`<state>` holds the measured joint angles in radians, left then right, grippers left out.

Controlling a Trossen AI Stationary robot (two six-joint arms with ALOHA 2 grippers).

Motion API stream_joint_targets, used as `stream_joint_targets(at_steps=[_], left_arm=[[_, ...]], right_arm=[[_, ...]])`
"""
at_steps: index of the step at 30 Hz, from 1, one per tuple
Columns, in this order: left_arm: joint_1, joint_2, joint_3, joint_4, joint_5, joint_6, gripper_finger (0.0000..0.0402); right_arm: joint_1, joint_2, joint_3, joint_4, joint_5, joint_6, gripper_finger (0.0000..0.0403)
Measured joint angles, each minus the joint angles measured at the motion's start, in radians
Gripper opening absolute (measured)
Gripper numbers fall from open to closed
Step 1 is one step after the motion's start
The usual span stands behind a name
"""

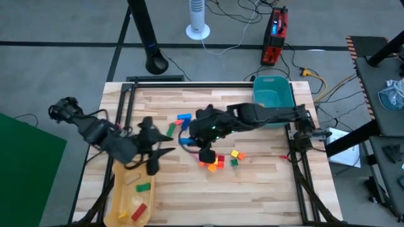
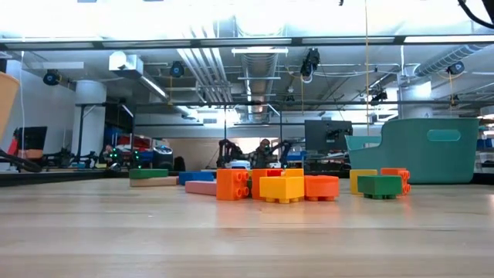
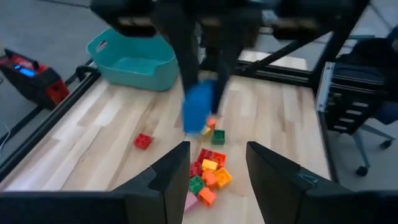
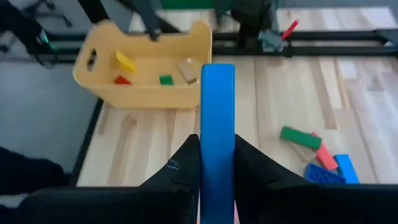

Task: Sort blocks
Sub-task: Put the blue rectangular block into the yellow bin

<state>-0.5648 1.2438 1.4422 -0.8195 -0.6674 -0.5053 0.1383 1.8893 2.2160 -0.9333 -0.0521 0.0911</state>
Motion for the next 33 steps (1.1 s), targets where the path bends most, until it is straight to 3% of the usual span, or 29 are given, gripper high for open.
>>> stream_joint_targets(at_steps=[8, 21, 33], left_arm=[[0.075, 0.033, 0.0, 0.127, 0.065, 0.07, 0.0144], [0.139, 0.059, 0.0, 0.158, 0.183, 0.089, 0.0144], [0.144, 0.059, 0.0, 0.158, 0.187, 0.109, 0.0138]], right_arm=[[0.012, -0.017, -0.002, -0.003, 0.0, -0.05, 0.0054], [0.023, -0.01, -0.005, 0.005, -0.001, -0.085, 0.0054], [0.023, -0.022, -0.003, 0.051, -0.001, -0.092, 0.0054]])
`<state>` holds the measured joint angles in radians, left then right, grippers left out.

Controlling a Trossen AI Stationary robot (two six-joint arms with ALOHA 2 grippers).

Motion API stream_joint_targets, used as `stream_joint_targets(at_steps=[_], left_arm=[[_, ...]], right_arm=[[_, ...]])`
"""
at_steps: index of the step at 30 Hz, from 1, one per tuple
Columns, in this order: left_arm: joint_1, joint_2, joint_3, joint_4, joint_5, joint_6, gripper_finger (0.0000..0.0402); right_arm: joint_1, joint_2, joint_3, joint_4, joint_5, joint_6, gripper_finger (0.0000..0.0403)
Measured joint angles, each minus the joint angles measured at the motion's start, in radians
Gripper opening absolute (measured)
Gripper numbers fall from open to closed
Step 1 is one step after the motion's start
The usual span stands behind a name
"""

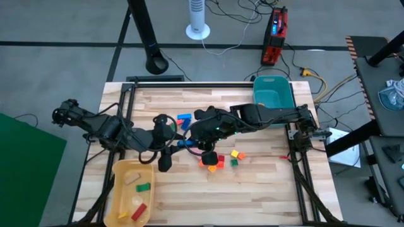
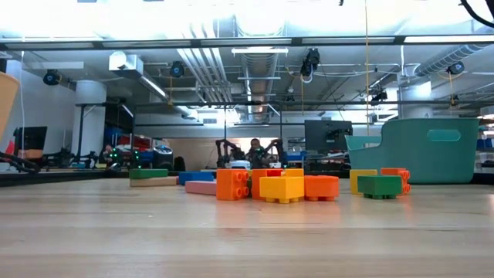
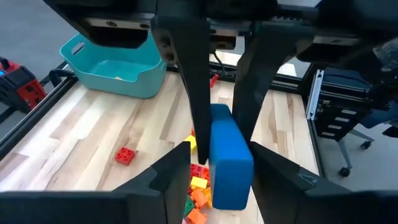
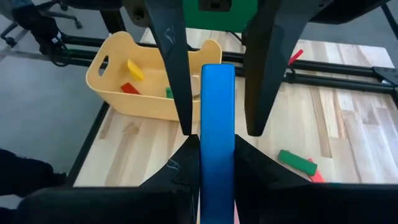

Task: Sort blocks
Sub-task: Put the blue rectangular block into the yellow bin

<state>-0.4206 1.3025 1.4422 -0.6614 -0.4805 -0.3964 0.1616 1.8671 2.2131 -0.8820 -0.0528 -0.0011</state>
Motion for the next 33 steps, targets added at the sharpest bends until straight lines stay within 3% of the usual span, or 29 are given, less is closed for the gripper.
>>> stream_joint_targets(at_steps=[4, 9, 13, 15, 19, 23, 27, 30, 33], left_arm=[[0.0, 0.0, 0.0, 0.002, 0.0, 0.016, 0.0113], [0.0, 0.0, 0.0, 0.003, 0.001, 0.045, 0.004], [-0.001, -0.01, 0.0, -0.01, 0.004, 0.038, 0.004], [-0.007, -0.029, 0.016, -0.095, 0.011, 0.004, 0.004], [-0.034, -0.053, 0.138, -0.453, 0.119, -0.196, 0.004], [-0.102, -0.042, 0.215, -0.812, 0.399, -0.537, 0.004], [-0.233, -0.042, 0.182, -0.882, 0.577, -0.754, 0.004], [-0.328, -0.037, 0.112, -0.879, 0.589, -0.909, 0.0041], [-0.387, -0.036, 0.041, -0.879, 0.578, -1.023, 0.0089]], right_arm=[[0.0, 0.0, 0.0, 0.0, 0.0, 0.0, 0.0054], [0.0, 0.0, 0.0, -0.001, 0.0, 0.008, 0.0054], [0.0, 0.0, 0.0, 0.002, 0.003, 0.008, 0.0072], [-0.003, -0.003, 0.0, -0.009, 0.008, 0.007, 0.009], [-0.013, -0.014, 0.007, -0.061, 0.0, 0.008, 0.0124], [-0.03, -0.015, 0.007, -0.112, -0.001, 0.031, 0.0148], [-0.042, -0.006, -0.003, -0.112, 0.001, 0.043, 0.0162], [-0.045, -0.003, -0.01, -0.107, 0.001, 0.054, 0.017], [-0.046, -0.002, -0.022, -0.107, 0.001, 0.054, 0.0175]])
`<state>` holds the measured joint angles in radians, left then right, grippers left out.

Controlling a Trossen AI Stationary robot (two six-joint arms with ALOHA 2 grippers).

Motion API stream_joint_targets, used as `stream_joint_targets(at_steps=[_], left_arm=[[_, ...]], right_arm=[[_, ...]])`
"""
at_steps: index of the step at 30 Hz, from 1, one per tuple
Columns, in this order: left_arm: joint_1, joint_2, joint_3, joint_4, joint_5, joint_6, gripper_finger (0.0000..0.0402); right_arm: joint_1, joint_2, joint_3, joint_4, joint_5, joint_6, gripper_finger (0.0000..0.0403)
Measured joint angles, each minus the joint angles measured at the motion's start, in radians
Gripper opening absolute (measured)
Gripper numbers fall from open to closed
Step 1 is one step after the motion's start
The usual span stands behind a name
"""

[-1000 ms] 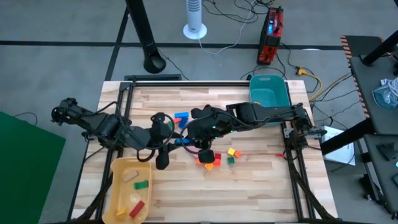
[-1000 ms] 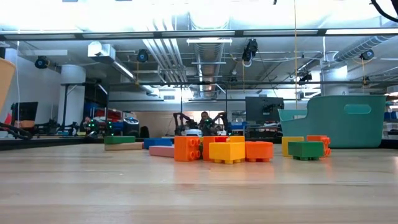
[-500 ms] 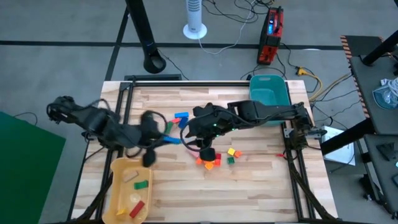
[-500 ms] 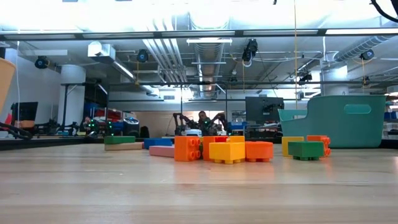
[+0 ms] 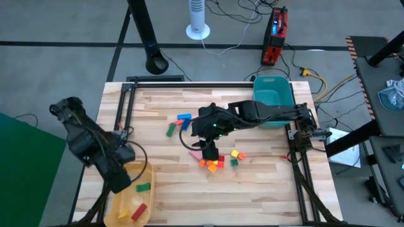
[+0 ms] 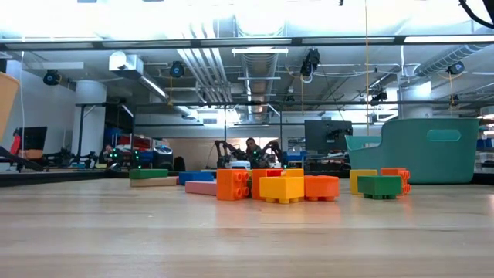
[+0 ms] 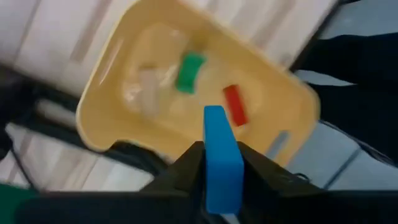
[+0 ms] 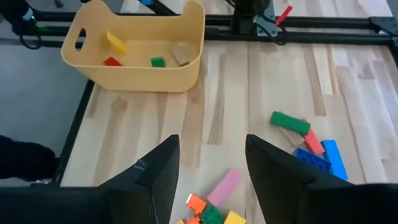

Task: Sort blocks
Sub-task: Put the blue rectangular block into the yellow bin, then put the yellow square block into the green bin

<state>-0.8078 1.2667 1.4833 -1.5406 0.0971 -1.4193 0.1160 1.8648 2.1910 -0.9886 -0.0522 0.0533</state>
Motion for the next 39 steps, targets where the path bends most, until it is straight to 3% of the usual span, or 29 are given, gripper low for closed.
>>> stream_joint_targets(at_steps=[6, 10, 13, 19, 25, 28, 34, 39], left_arm=[[-0.009, 0.0, -0.053, 0.052, -0.012, -0.004, 0.0232], [-0.007, -0.002, -0.028, 0.055, -0.186, 0.03, 0.0281], [-0.006, -0.006, -0.003, 0.054, -0.39, 0.05, 0.0289], [-0.007, -0.007, 0.013, 0.047, -0.819, 0.08, 0.0278], [-0.007, -0.008, 0.013, 0.044, -1.106, 0.081, 0.027], [-0.006, -0.008, 0.013, 0.044, -1.154, 0.081, 0.027], [-0.007, -0.008, 0.013, 0.047, -1.133, 0.08, 0.027], [-0.007, -0.008, 0.013, 0.047, -1.131, 0.088, 0.027]], right_arm=[[-0.018, 0.002, -0.031, -0.001, 0.046, 0.017, 0.018], [-0.046, 0.002, -0.115, 0.0, 0.049, 0.136, 0.0171], [-0.07, 0.002, -0.233, 0.04, 0.052, 0.275, 0.0164], [-0.08, 0.004, -0.519, 0.349, 0.016, 0.45, 0.0167], [-0.08, 0.003, -0.635, 0.478, 0.068, 0.506, 0.0196], [-0.081, 0.002, -0.654, 0.453, 0.098, 0.497, 0.0208], [-0.073, 0.002, -0.663, 0.238, 0.096, 0.496, 0.0216], [-0.062, 0.002, -0.714, 0.282, 0.092, 0.497, 0.0217]])
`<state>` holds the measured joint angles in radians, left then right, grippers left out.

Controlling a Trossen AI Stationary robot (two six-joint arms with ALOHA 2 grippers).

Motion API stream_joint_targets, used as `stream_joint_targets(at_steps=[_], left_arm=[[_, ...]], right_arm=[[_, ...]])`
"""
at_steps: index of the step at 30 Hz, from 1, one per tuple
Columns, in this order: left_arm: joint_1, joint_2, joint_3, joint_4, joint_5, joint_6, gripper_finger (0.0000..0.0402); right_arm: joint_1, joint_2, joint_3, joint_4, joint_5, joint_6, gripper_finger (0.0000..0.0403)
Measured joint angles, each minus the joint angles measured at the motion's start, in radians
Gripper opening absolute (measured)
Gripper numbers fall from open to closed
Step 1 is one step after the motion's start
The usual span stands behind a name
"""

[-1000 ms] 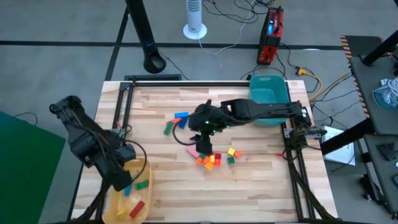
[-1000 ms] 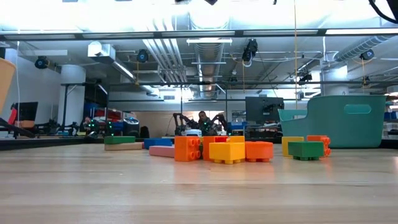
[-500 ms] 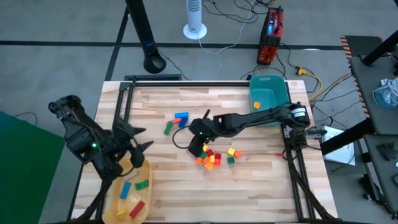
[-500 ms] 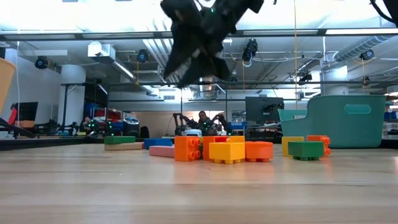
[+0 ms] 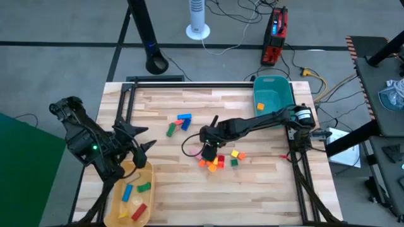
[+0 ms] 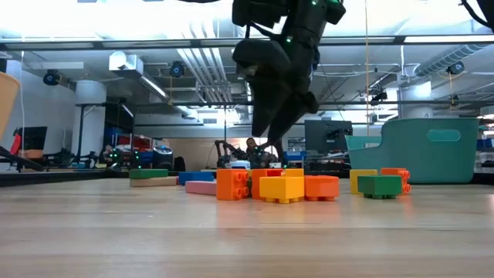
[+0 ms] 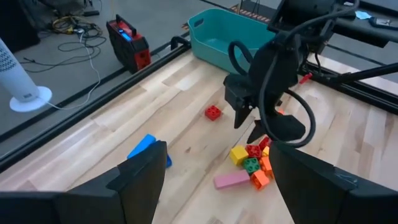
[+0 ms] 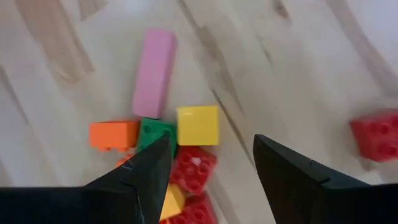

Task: Sort blocks
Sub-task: Put the yellow square block into the green bin

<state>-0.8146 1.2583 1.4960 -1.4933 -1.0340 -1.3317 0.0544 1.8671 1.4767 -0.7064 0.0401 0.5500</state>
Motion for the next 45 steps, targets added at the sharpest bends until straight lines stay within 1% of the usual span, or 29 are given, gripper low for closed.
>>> stream_joint_targets(at_steps=[2, 7, 11, 13, 17, 21, 25, 30, 34, 37, 40, 42, 45], left_arm=[[0.0, 0.0, 0.0, 0.001, 0.0, 0.007, 0.027], [0.0, 0.0, 0.0, 0.001, 0.0, 0.014, 0.027], [0.0, 0.0, 0.0, 0.001, 0.0, 0.015, 0.027], [0.0, 0.0, 0.0, 0.002, 0.0, 0.015, 0.027], [0.0, 0.0, 0.0, 0.005, 0.0, 0.015, 0.027], [0.0, 0.0, 0.0, 0.007, -0.001, 0.014, 0.027], [0.0, 0.0, 0.0, 0.006, -0.002, 0.014, 0.027], [0.0, 0.0, 0.0, 0.005, -0.007, 0.015, 0.027], [0.001, 0.0, 0.0, 0.005, -0.01, 0.026, 0.027], [0.001, 0.0, 0.0, 0.005, -0.031, 0.026, 0.027], [0.004, 0.0, 0.0, 0.005, -0.042, 0.026, 0.027], [0.011, 0.0, 0.0, 0.005, -0.042, 0.027, 0.027], [0.022, 0.0, 0.0, 0.005, -0.042, 0.031, 0.027]], right_arm=[[0.0, 0.0, -0.028, 0.045, -0.015, 0.01, 0.0217], [0.0, 0.008, -0.082, 0.162, -0.016, 0.026, 0.0217], [-0.001, 0.065, -0.087, 0.213, -0.029, 0.023, 0.0217], [0.002, 0.103, -0.083, 0.217, -0.047, 0.017, 0.0217], [0.004, 0.143, -0.07, 0.216, -0.048, 0.029, 0.0217], [0.004, 0.145, -0.069, 0.215, -0.044, 0.024, 0.0214], [-0.001, 0.142, -0.068, 0.209, -0.048, 0.011, 0.0192], [-0.003, 0.142, -0.063, 0.214, -0.049, -0.017, 0.0128], [-0.003, 0.14, -0.062, 0.216, -0.05, -0.037, 0.0125], [-0.009, 0.115, -0.064, 0.2, -0.051, -0.038, 0.0125], [-0.043, 0.038, -0.059, 0.157, -0.047, -0.042, 0.0125], [-0.094, -0.029, -0.045, 0.098, -0.009, -0.052, 0.0125], [-0.208, -0.133, -0.041, -0.031, 0.071, -0.073, 0.0125]])
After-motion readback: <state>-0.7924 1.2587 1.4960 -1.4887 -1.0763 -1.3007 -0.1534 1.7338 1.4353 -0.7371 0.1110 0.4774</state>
